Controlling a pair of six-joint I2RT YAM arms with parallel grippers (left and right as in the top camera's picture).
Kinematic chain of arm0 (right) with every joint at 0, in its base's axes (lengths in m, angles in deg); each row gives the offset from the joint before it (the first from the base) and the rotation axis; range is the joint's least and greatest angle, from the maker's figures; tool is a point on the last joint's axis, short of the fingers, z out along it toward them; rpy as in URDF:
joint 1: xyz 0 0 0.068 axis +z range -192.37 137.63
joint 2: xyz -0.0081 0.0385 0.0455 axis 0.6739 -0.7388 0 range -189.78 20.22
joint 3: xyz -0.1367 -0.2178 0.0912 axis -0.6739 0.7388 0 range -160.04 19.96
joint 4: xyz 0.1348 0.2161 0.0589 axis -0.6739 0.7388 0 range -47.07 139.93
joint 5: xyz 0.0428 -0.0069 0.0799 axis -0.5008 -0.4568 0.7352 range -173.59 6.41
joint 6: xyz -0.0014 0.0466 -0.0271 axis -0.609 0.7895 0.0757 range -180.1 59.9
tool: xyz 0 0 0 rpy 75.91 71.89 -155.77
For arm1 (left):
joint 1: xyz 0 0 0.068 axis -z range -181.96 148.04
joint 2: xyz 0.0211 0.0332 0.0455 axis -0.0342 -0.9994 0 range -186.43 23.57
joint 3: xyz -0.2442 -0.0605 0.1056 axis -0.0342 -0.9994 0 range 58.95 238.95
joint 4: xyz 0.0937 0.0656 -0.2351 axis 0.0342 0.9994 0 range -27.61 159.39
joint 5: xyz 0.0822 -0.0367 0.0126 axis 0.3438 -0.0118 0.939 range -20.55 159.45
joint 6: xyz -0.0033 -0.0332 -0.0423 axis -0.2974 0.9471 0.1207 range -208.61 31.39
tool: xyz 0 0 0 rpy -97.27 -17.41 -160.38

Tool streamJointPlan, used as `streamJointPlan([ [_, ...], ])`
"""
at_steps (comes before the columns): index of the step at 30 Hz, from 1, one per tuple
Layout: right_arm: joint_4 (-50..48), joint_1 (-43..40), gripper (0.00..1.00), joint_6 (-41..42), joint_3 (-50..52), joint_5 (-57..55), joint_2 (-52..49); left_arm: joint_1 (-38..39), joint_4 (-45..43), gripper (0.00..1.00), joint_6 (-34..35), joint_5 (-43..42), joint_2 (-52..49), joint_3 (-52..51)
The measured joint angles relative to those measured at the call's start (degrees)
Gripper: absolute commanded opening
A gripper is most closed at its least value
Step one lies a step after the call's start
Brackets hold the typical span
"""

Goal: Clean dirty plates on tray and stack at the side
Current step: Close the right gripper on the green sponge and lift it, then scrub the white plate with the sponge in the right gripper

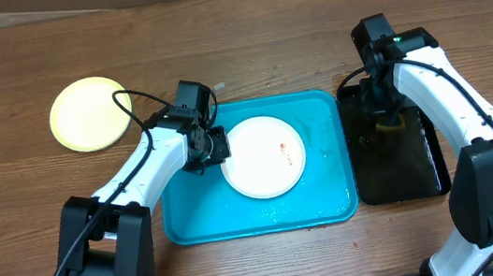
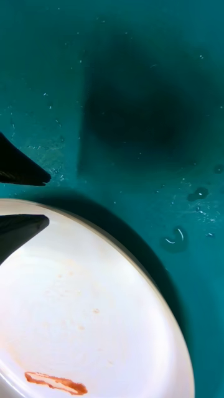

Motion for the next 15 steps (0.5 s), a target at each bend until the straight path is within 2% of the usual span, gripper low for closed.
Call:
streamJointPlan([
  [3,0.3,0.0,0.04,0.0,0.0,0.1,0.0,0.2,0.0,0.22,0.0,0.2,-0.1,0.0],
  [8,0.4,0.0,0.04,0.2,0.0,0.2,0.0,0.4,0.0,0.16,0.1,0.9,-1.9,0.0],
  [10,0.4,0.0,0.04,0.2,0.0,0.2,0.0,0.4,-0.2,0.05,0.2,0.9,-2.8,0.0],
  [15,0.5,0.0,0.04,0.2,0.0,0.2,0.0,0.4,-0.7,0.04,0.1,0.3,-3.5,0.0],
])
